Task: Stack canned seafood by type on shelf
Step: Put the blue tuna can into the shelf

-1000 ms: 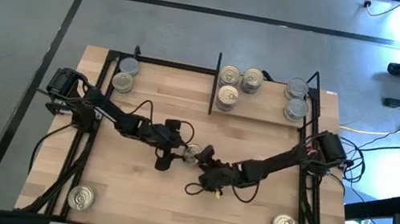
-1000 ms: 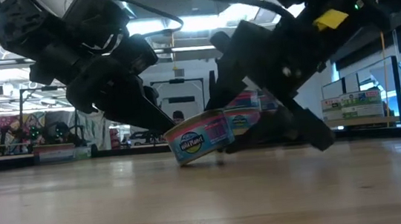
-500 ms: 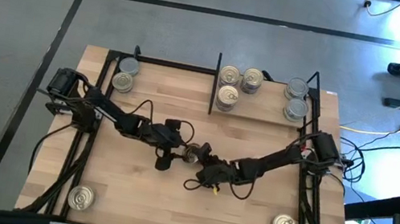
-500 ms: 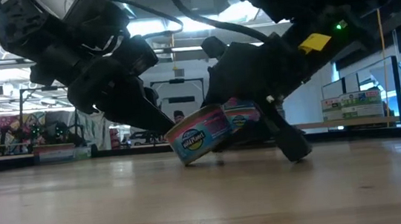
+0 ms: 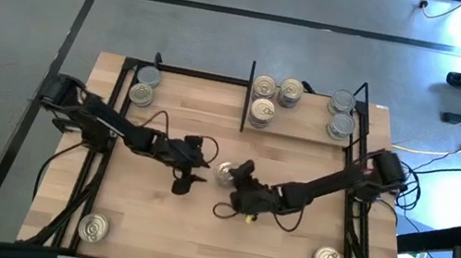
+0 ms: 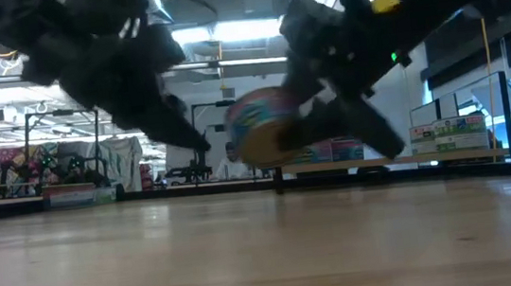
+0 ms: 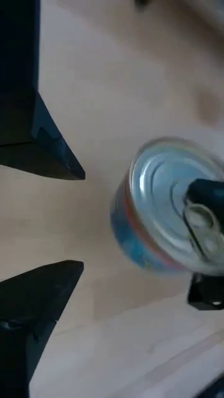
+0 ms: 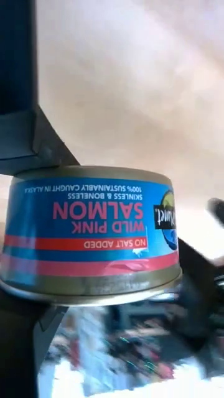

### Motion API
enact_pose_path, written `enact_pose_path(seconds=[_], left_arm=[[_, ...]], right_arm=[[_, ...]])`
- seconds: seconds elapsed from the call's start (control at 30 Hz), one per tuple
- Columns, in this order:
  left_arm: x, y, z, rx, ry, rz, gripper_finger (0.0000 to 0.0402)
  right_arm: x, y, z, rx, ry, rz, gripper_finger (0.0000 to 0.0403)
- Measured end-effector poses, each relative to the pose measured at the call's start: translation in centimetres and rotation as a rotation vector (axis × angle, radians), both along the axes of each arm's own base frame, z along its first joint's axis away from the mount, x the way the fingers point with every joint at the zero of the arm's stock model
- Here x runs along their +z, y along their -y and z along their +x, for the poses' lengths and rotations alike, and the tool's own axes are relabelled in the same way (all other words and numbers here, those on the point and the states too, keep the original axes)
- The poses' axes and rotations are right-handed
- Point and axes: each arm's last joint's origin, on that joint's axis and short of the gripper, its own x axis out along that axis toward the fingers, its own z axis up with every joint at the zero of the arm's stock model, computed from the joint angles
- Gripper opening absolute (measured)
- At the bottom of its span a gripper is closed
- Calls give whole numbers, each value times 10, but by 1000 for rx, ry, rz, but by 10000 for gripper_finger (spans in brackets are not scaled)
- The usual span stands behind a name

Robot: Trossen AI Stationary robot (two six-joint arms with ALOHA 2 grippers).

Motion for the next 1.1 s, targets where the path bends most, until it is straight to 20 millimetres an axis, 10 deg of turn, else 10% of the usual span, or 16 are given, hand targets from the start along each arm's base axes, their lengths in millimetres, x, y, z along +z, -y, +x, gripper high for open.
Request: enact_pose_path(seconds=[0.53,1.1], left_arm=[[4,17,-19,116,-120,-16,224],[5,21,-19,149,-104,-9,224]], right_arm=[[90,45,-87,-408,-7,56,189],[72,149,-101,-745,-133,148,189]])
